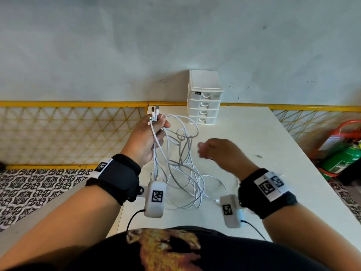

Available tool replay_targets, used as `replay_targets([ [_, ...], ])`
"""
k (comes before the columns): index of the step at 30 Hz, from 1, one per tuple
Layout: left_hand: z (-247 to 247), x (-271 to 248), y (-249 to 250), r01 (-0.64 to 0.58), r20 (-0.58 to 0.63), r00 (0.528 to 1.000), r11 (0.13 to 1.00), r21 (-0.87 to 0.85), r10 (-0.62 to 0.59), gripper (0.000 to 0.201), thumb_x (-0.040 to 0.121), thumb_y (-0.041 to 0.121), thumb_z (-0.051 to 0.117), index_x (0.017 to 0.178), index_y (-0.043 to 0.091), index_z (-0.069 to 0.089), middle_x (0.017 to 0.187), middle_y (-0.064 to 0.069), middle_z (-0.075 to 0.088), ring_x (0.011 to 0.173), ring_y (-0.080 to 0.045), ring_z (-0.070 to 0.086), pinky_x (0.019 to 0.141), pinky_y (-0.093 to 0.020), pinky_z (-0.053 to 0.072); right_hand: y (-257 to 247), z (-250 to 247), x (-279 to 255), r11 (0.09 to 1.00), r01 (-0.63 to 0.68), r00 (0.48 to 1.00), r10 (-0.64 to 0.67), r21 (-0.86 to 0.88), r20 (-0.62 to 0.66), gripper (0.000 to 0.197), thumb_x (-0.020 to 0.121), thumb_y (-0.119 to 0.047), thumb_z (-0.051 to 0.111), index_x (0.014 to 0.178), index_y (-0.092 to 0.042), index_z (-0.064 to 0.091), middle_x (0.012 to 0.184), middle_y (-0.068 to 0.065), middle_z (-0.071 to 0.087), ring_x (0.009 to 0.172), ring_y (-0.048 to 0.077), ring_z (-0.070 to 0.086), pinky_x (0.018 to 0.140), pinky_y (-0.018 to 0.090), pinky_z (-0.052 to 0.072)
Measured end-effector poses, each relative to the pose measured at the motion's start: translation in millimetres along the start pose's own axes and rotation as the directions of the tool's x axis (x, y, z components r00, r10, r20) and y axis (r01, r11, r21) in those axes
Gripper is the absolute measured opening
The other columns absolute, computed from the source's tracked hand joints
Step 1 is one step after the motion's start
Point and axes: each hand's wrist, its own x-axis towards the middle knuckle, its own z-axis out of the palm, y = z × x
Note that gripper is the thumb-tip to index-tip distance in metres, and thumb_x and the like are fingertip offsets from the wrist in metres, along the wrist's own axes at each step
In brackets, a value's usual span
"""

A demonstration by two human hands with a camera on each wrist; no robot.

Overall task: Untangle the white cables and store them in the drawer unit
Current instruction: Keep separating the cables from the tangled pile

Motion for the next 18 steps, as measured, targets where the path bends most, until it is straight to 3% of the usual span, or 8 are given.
replay_targets([
  [3, 13, -1, -1, 0.039, 0.069, 0.997, 0.998, -0.041, -0.036, 0.014, 0.100, 0.006, 0.044, 0.090, 0.013, 0.050, 0.074, 0.001, 0.064, 0.038, -0.006, 0.032, 0.037, -0.016, 0.022, -15, 29, 2, 0.997, 0.021, 0.989, -0.010, -0.070, 0.144, 0.046, 0.081, -0.063, 0.059, 0.097, -0.021, 0.066, 0.085, -0.012, 0.062, 0.079, 0.006, 0.058, 0.075, 0.028, 0.044],
  [5, 17, -1, -1, 0.033, 0.096, 0.995, 0.999, -0.018, -0.031, 0.011, 0.099, 0.005, 0.047, 0.092, 0.013, 0.051, 0.082, -0.002, 0.068, 0.040, -0.006, 0.038, 0.036, -0.016, 0.022, -16, 33, 7, 0.999, -0.015, 0.992, 0.020, -0.046, 0.124, 0.030, 0.085, -0.047, 0.066, 0.092, -0.018, 0.065, 0.081, -0.009, 0.062, 0.077, 0.007, 0.057, 0.071, 0.025, 0.043],
  [7, 13, 2, -1, -0.011, 0.087, 0.996, 0.995, 0.096, 0.003, 0.005, 0.096, 0.010, 0.055, 0.096, 0.014, 0.052, 0.098, -0.002, 0.074, 0.045, -0.008, 0.053, 0.039, -0.018, 0.025, -12, 27, 12, 0.987, -0.035, 0.996, 0.021, 0.158, 0.092, 0.017, 0.089, -0.030, 0.065, 0.082, -0.015, 0.065, 0.078, -0.002, 0.067, 0.071, 0.008, 0.061, 0.071, 0.025, 0.044],
  [9, 5, 4, -1, -0.021, 0.039, 0.999, 0.964, 0.265, 0.011, 0.016, 0.092, 0.016, 0.065, 0.104, 0.017, 0.054, 0.115, 0.002, 0.070, 0.064, -0.012, 0.070, 0.045, -0.020, 0.029, -6, 11, 16, 0.894, -0.054, 0.998, 0.038, 0.444, 0.044, 0.016, 0.094, -0.019, 0.059, 0.081, -0.010, 0.063, 0.074, 0.003, 0.069, 0.069, 0.012, 0.063, 0.076, 0.029, 0.045],
  [12, -7, 7, -4, 0.043, -0.064, 0.998, 0.921, 0.388, -0.020, 0.030, 0.091, 0.015, 0.067, 0.118, 0.019, 0.057, 0.115, 0.003, 0.063, 0.089, -0.016, 0.074, 0.043, -0.018, 0.024, 0, -13, 20, 0.737, -0.013, 0.998, 0.046, 0.676, -0.031, 0.022, 0.099, -0.014, 0.047, 0.082, -0.004, 0.056, 0.064, 0.007, 0.067, 0.070, 0.032, 0.063, 0.076, 0.043, 0.047],
  [14, -10, 8, -11, 0.064, -0.111, 0.994, 0.903, 0.425, -0.018, 0.027, 0.092, 0.014, 0.064, 0.118, 0.019, 0.059, 0.116, 0.002, 0.060, 0.093, -0.020, 0.073, 0.044, -0.015, 0.026, 2, -25, 22, 0.668, -0.002, 0.995, 0.078, 0.744, -0.067, 0.024, 0.101, -0.018, 0.043, 0.084, -0.004, 0.053, 0.064, 0.009, 0.067, 0.065, 0.033, 0.067, 0.065, 0.037, 0.053],
  [16, -10, 10, -19, 0.064, -0.157, 0.988, 0.888, 0.456, 0.009, 0.013, 0.094, 0.016, 0.061, 0.106, 0.019, 0.060, 0.112, 0.001, 0.062, 0.089, -0.021, 0.073, 0.040, -0.011, 0.029, 0, -33, 23, 0.585, -0.013, 0.988, 0.133, 0.811, -0.080, 0.026, 0.102, -0.023, 0.040, 0.085, -0.006, 0.050, 0.067, 0.011, 0.068, 0.065, 0.031, 0.070, 0.058, 0.033, 0.054],
  [18, -7, 13, -26, 0.049, -0.194, 0.979, 0.859, 0.509, 0.060, 0.008, 0.091, 0.023, 0.064, 0.091, 0.020, 0.057, 0.101, 0.002, 0.063, 0.082, -0.020, 0.074, 0.041, -0.016, 0.031, -1, -37, 23, 0.500, -0.027, 0.982, 0.177, 0.865, -0.072, 0.029, 0.103, -0.027, 0.039, 0.085, -0.008, 0.049, 0.070, 0.012, 0.069, 0.069, 0.031, 0.072, 0.054, 0.030, 0.056],
])
